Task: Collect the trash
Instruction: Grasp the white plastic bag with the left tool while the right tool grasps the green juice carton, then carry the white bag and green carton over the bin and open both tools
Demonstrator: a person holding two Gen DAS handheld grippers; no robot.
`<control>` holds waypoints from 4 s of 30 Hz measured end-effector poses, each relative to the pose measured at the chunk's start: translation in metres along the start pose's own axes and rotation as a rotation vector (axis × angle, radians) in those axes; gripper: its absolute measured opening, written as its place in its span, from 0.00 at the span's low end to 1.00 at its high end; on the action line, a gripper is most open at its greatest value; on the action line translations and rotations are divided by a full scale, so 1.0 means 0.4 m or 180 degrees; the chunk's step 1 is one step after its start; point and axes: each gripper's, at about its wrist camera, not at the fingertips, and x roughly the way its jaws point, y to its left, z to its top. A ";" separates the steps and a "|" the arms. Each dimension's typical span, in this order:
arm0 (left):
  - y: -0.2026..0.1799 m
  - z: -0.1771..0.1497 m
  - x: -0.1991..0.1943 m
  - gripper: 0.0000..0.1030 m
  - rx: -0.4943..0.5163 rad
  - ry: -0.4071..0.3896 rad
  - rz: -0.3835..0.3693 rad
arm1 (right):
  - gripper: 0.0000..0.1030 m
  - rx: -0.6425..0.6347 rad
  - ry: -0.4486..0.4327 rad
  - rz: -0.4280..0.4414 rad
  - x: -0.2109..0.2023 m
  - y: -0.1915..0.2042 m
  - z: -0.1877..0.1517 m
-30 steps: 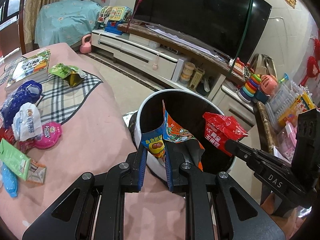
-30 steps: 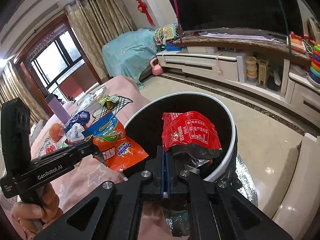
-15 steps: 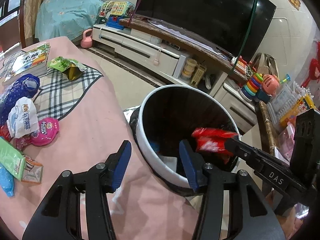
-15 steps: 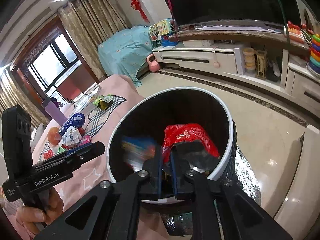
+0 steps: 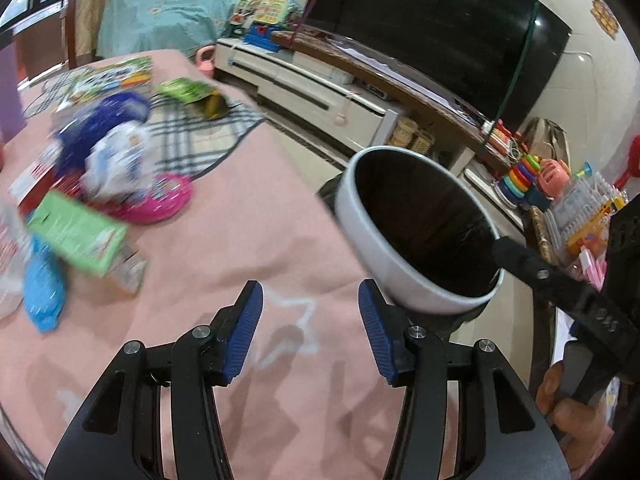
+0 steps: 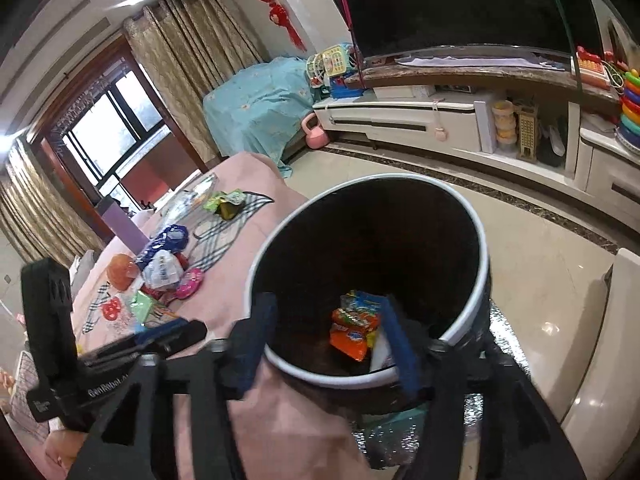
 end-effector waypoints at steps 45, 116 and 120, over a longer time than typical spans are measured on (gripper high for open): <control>0.430 -0.193 -0.250 0.67 -0.0891 -0.0297 0.0675 | 0.89 -0.0907 0.0293 0.0608 0.136 0.404 -0.181; 0.212 -0.117 -0.218 0.28 -0.0294 -0.0323 0.0014 | 0.33 -0.0595 0.0114 0.0298 0.037 0.250 -0.135; 0.175 -0.111 -0.206 0.28 -0.0208 -0.0290 -0.0032 | 0.33 -0.0517 0.0044 0.0248 0.014 0.217 -0.127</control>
